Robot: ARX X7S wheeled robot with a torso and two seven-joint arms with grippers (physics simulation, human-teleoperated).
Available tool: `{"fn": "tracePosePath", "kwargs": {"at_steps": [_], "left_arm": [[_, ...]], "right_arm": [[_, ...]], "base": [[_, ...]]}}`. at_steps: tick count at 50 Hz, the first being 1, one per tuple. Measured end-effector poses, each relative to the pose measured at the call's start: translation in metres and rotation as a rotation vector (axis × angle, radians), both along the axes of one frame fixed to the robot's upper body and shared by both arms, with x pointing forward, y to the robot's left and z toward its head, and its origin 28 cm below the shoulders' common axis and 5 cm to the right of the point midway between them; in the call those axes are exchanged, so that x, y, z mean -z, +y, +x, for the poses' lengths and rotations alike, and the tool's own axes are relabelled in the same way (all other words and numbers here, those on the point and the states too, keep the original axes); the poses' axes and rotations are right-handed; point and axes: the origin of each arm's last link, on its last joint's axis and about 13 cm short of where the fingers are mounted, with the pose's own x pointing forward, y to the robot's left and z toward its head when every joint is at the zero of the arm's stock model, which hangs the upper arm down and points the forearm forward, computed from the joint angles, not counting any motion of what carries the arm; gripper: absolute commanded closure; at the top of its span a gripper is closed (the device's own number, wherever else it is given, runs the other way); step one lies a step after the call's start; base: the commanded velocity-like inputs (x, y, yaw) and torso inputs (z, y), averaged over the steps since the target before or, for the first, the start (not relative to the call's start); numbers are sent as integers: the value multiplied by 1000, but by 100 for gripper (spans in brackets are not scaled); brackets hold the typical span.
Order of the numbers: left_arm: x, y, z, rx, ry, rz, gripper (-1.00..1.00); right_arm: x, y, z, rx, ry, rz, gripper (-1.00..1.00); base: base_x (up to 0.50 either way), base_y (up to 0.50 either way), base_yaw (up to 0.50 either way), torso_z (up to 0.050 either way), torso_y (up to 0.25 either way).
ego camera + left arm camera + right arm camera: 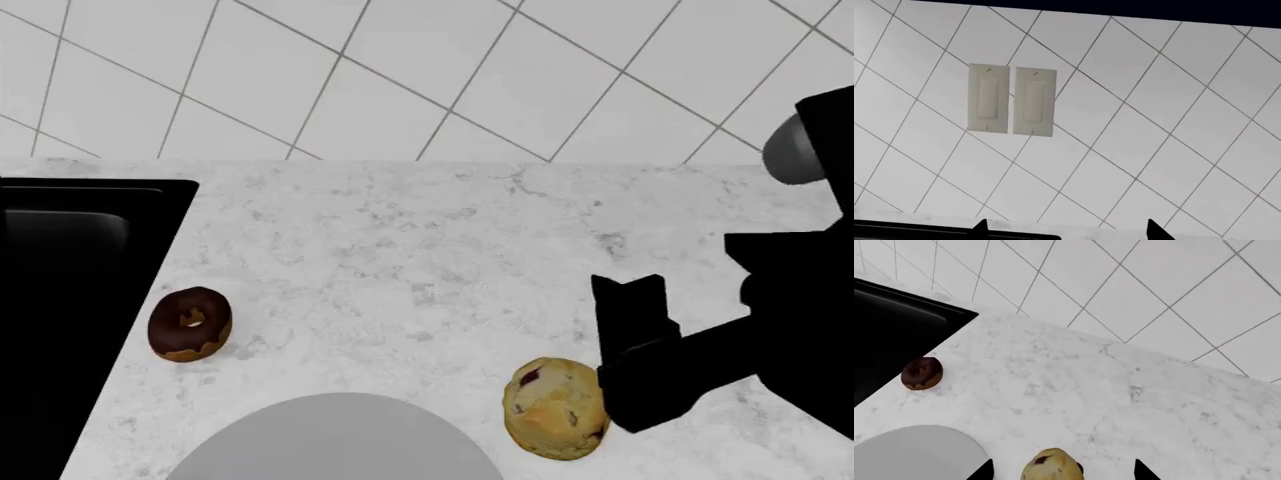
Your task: Place the pastries on the plates.
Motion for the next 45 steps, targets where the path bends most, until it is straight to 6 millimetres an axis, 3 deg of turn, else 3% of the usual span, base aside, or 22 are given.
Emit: {"fn": "tracePosePath", "kwargs": {"at_steps": [22, 45], "left_arm": [[-1, -3, -7, -3, 6, -2, -100], [-3, -7, -10, 0, 2, 0, -100]], "right_arm": [[21, -9, 21, 8, 119, -91, -100], [22, 1, 36, -62, 154, -182, -100]], "base": [[0, 0, 0, 0, 0], [0, 0, 0, 0, 0]]}}
